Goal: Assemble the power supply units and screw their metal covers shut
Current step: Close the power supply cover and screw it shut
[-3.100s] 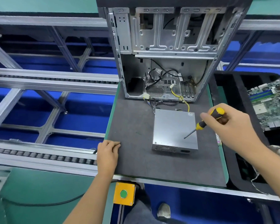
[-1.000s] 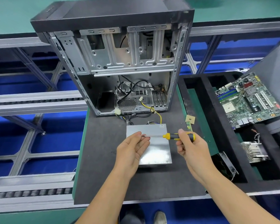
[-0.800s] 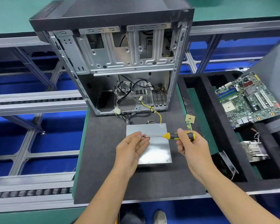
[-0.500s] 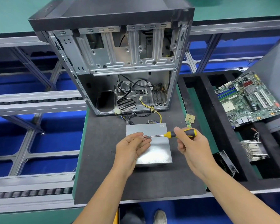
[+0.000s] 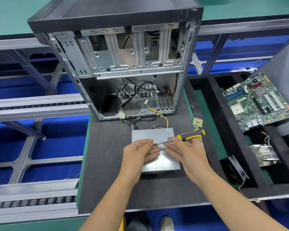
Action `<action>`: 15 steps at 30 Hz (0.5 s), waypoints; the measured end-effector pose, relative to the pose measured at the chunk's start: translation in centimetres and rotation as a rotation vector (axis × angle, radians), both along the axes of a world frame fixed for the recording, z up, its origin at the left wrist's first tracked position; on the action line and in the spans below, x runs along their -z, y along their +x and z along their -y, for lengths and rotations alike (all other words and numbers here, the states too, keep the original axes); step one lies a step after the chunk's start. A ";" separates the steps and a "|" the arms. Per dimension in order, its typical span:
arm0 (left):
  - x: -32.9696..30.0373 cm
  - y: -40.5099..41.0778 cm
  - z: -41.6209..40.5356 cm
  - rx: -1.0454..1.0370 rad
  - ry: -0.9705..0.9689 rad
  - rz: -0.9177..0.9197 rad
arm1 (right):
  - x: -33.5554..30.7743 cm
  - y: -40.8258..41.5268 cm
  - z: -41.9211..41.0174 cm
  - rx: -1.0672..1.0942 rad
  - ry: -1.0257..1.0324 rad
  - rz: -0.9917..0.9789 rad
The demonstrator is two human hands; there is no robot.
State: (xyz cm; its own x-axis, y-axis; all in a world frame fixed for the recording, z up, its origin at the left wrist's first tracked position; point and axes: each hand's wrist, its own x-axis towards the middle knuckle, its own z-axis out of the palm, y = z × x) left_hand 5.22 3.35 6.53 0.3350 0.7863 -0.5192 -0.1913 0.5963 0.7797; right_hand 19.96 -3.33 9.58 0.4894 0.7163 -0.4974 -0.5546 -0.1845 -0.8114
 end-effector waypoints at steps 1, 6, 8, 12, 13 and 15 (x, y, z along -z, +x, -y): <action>-0.1 0.0 -0.1 0.004 0.003 -0.007 | 0.0 -0.2 -0.2 0.007 -0.003 0.013; -0.6 0.0 -0.9 0.040 0.001 0.003 | 0.0 -0.5 -1.1 0.065 0.007 0.007; -0.9 0.3 -1.2 0.062 -0.015 0.013 | 0.1 -0.3 -1.4 0.080 0.014 -0.008; -1.0 1.1 -1.9 0.076 0.155 -0.126 | 0.3 1.1 -1.9 0.144 0.024 0.014; -0.9 1.2 -2.1 0.064 0.284 -0.210 | 0.4 1.7 -2.0 0.166 0.029 0.037; -0.5 1.6 -2.8 0.080 0.627 -0.400 | 0.6 2.9 -2.2 0.202 0.036 0.094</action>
